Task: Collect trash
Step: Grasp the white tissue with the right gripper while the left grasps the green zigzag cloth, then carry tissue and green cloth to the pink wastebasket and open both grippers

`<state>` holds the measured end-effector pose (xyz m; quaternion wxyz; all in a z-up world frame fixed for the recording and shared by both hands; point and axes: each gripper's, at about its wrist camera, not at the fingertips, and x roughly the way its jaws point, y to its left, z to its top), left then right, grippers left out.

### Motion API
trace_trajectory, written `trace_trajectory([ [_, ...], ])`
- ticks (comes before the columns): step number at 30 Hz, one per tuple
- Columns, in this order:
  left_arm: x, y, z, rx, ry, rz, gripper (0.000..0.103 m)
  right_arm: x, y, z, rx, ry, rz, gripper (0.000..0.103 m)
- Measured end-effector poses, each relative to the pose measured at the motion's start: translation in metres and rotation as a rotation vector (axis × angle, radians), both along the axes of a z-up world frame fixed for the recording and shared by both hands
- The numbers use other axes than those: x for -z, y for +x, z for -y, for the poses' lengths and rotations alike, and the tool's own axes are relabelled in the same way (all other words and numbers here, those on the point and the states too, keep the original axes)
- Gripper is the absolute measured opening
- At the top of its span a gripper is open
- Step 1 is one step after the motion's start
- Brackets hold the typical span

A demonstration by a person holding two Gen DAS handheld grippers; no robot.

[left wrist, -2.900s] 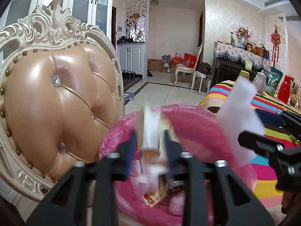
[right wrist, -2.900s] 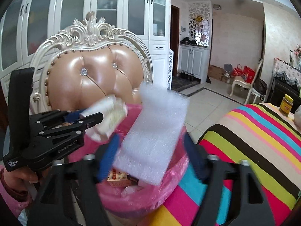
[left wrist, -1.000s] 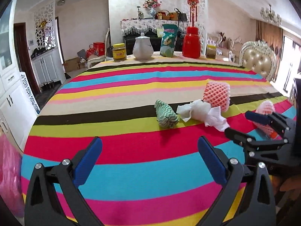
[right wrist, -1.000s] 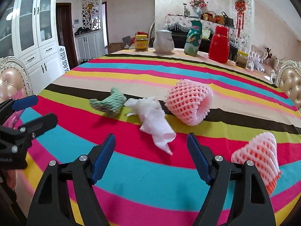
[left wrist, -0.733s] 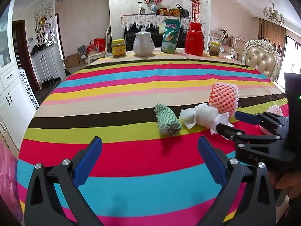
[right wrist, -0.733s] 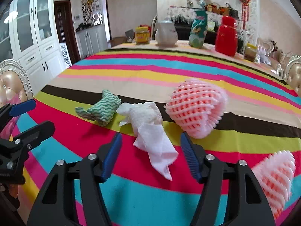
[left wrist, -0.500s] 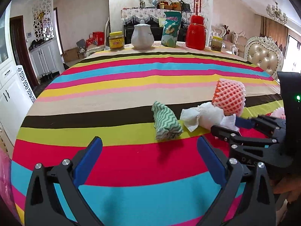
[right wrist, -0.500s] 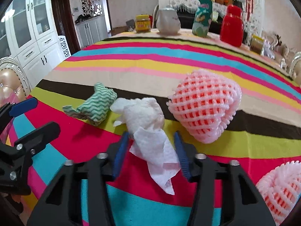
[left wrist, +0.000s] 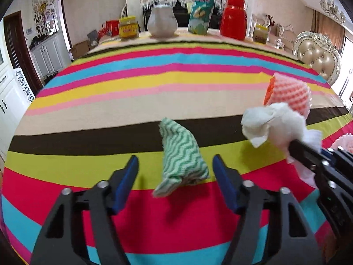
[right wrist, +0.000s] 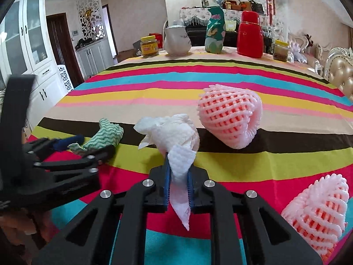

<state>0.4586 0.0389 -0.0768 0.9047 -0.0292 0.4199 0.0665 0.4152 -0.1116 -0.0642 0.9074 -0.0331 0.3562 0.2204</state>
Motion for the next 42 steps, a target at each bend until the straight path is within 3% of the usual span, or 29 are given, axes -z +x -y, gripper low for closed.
trace_trajectory([
  [2,0.007,0.006,0.002,0.010,-0.007,-0.037,0.036,0.000,0.001,-0.001,-0.007,-0.003,-0.001,0.014],
  [5,0.003,0.003,0.003,0.019,-0.002,-0.010,0.029,0.001,0.000,-0.001,-0.012,-0.003,-0.001,0.014],
  [13,-0.009,-0.035,-0.006,-0.008,0.021,0.040,0.028,0.000,0.002,0.000,-0.024,0.002,-0.005,0.014],
  [21,-0.018,-0.087,-0.023,-0.059,0.037,0.078,0.028,-0.002,-0.008,-0.017,-0.121,-0.037,0.025,0.014],
  [23,-0.021,-0.101,-0.027,-0.068,0.041,0.093,0.028,0.000,-0.018,-0.018,-0.137,-0.026,0.002,0.014],
  [42,-0.040,-0.212,-0.043,-0.093,0.058,0.211,0.028,-0.030,-0.134,-0.026,-0.170,-0.013,0.080,0.014],
])
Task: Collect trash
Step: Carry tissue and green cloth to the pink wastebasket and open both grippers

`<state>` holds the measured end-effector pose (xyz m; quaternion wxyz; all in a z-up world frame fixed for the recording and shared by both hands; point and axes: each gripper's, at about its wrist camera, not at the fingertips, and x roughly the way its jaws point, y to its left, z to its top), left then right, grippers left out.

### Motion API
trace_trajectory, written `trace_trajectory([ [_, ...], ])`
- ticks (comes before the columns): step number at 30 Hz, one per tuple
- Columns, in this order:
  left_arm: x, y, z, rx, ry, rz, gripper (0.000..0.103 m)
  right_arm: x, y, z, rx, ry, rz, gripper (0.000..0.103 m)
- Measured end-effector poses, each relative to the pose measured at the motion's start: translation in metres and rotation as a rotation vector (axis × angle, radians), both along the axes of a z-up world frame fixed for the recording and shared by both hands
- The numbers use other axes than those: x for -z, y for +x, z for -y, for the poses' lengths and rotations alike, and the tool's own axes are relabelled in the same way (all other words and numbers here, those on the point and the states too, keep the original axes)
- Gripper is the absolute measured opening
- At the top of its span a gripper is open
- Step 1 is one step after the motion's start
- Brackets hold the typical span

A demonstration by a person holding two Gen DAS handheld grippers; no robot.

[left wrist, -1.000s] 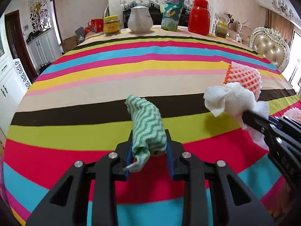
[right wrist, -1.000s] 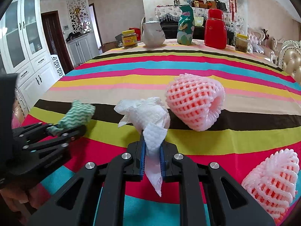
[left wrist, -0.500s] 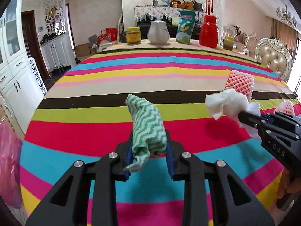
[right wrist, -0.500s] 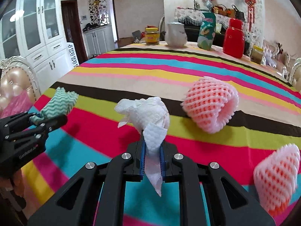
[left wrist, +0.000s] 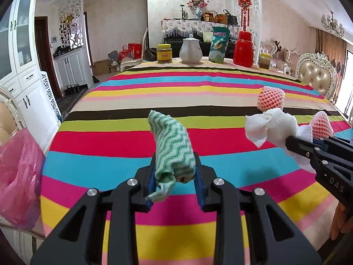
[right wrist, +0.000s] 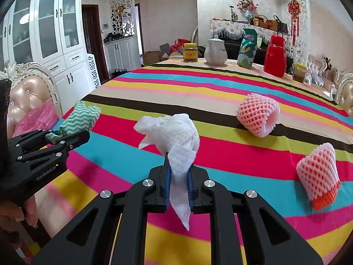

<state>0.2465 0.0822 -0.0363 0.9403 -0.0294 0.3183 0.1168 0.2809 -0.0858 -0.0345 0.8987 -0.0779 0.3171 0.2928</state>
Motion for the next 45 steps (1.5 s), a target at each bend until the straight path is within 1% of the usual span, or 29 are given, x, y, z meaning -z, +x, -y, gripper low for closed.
trace_trajectory([
  [7,-0.004,-0.028,-0.001,-0.009,0.006,0.031,0.028,-0.006,-0.029,-0.004,-0.024,0.017,0.020,0.014],
  [10,-0.008,-0.043,-0.003,-0.019,0.022,0.053,0.029,-0.008,-0.040,-0.009,-0.045,0.027,0.020,0.014],
  [18,-0.017,-0.080,-0.031,-0.066,0.038,0.099,0.029,-0.016,-0.063,-0.040,-0.116,0.037,0.031,0.014],
  [26,-0.024,-0.112,-0.077,-0.117,0.048,0.120,0.029,-0.024,-0.079,-0.088,-0.202,0.063,0.034,0.014],
  [32,-0.028,-0.136,-0.120,-0.172,0.042,0.133,0.030,-0.025,-0.084,-0.131,-0.273,0.079,0.022,0.014],
  [36,-0.033,-0.157,-0.154,-0.230,0.058,0.146,0.030,-0.026,-0.088,-0.168,-0.329,0.088,0.016,0.014],
  [38,-0.035,-0.166,-0.169,-0.254,0.053,0.151,0.030,-0.027,-0.090,-0.186,-0.359,0.092,0.011,0.014],
  [43,-0.036,-0.190,-0.218,-0.343,0.050,0.150,0.030,-0.028,-0.096,-0.233,-0.442,0.096,-0.002,0.014],
  [45,-0.036,-0.194,-0.232,-0.369,0.054,0.142,0.031,-0.028,-0.098,-0.251,-0.470,0.092,-0.004,0.014],
])
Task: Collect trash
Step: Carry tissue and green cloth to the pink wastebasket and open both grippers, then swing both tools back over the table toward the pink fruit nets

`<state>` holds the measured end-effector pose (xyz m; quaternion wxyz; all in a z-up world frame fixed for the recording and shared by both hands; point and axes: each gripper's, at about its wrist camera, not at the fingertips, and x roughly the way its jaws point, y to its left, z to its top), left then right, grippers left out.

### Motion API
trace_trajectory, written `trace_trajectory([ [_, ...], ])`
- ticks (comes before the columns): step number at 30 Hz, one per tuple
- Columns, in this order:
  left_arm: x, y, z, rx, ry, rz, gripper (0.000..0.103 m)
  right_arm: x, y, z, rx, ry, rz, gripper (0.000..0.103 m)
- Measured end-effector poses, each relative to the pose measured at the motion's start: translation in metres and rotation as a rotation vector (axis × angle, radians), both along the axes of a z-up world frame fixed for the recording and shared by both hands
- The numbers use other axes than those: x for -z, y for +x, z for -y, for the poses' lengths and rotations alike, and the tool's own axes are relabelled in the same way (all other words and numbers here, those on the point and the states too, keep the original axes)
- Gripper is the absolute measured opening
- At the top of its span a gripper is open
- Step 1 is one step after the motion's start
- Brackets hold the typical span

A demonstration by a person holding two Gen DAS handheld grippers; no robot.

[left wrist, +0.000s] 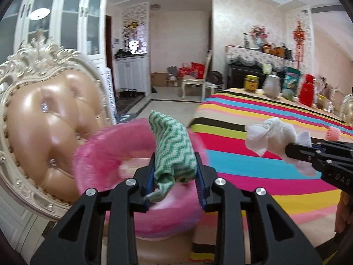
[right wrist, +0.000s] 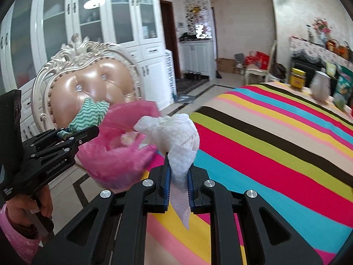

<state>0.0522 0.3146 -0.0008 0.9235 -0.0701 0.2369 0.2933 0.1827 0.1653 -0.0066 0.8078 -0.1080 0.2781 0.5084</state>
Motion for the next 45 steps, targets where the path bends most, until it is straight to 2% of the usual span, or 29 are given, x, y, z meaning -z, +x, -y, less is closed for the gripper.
trace_trajectory([
  [7,0.013,0.000,-0.053,-0.057,-0.011,-0.052,0.033,-0.001,-0.006,-0.070,-0.093,-0.014,-0.001,0.015],
  [13,0.020,0.000,-0.083,-0.086,-0.026,-0.055,0.035,0.008,-0.002,-0.120,-0.137,-0.032,-0.037,0.018],
  [15,0.023,0.001,-0.090,-0.097,-0.033,-0.059,0.048,0.011,0.000,-0.131,-0.153,-0.036,-0.050,0.028],
  [16,0.025,-0.001,-0.094,-0.118,-0.030,-0.054,0.067,0.013,0.001,-0.136,-0.162,-0.032,-0.055,0.053],
  [17,0.026,-0.003,-0.095,-0.131,-0.022,-0.044,0.077,0.014,0.002,-0.138,-0.157,-0.030,-0.054,0.076],
  [18,0.026,-0.005,-0.095,-0.140,-0.015,-0.037,0.078,0.014,0.003,-0.137,-0.138,-0.016,-0.048,0.079],
  [24,0.030,-0.012,-0.087,-0.158,-0.013,-0.043,0.083,0.010,0.010,-0.112,-0.105,-0.002,-0.030,0.077],
  [26,0.028,-0.014,-0.081,-0.159,-0.015,-0.033,0.091,0.007,0.011,-0.096,-0.094,-0.002,-0.020,0.077],
  [30,0.022,-0.012,-0.065,-0.144,-0.019,-0.017,0.098,0.001,0.015,-0.057,-0.053,0.000,-0.001,0.077],
  [36,0.013,0.009,-0.022,-0.064,0.006,-0.033,0.098,-0.004,0.018,0.006,0.026,0.010,0.023,0.077],
  [45,0.010,0.055,0.061,0.122,0.004,-0.050,0.098,-0.002,0.033,0.107,0.178,0.001,0.044,0.077],
])
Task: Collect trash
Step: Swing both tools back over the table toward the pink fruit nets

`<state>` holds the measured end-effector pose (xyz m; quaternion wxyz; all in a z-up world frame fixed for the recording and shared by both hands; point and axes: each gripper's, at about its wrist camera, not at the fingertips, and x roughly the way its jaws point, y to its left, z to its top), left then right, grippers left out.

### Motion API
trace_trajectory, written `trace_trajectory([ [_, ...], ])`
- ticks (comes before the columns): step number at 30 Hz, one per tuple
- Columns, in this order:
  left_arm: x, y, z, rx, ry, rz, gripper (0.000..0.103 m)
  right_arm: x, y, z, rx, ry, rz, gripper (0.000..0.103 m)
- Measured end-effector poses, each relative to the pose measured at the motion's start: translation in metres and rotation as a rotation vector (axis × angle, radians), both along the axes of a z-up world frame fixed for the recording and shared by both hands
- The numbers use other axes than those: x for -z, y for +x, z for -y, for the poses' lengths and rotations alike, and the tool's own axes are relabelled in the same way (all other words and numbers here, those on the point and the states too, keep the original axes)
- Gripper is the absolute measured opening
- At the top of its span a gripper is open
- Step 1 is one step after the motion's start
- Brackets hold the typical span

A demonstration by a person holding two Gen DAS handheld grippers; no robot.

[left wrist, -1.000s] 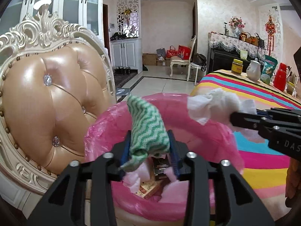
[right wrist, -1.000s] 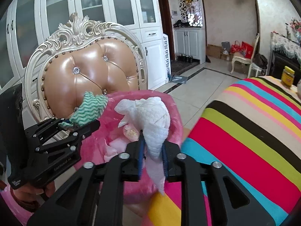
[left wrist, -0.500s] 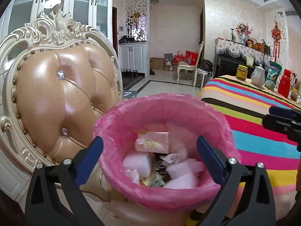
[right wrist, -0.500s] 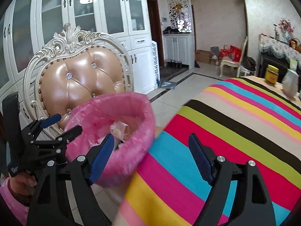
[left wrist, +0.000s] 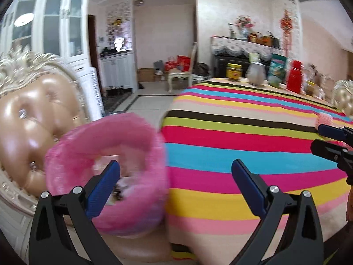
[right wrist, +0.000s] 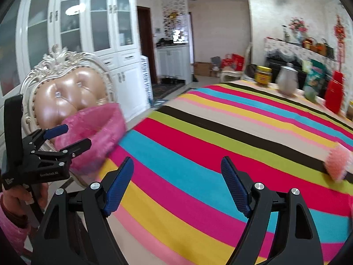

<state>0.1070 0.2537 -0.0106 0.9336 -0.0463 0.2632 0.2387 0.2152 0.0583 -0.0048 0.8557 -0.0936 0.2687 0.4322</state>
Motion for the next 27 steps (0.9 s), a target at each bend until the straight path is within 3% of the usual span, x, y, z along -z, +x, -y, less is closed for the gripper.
trace_trajectory([
  [13,0.004,0.072,0.141,0.240,-0.004,-0.020,0.098,0.007,0.030,0.157,0.263,0.018,-0.008,0.078],
  [19,0.008,0.105,0.202,0.329,-0.023,-0.027,0.098,0.017,0.042,0.215,0.393,-0.054,0.033,0.082],
  [27,0.015,0.155,0.263,0.453,-0.024,-0.067,0.098,0.036,0.087,0.307,0.601,-0.055,-0.061,0.082],
])
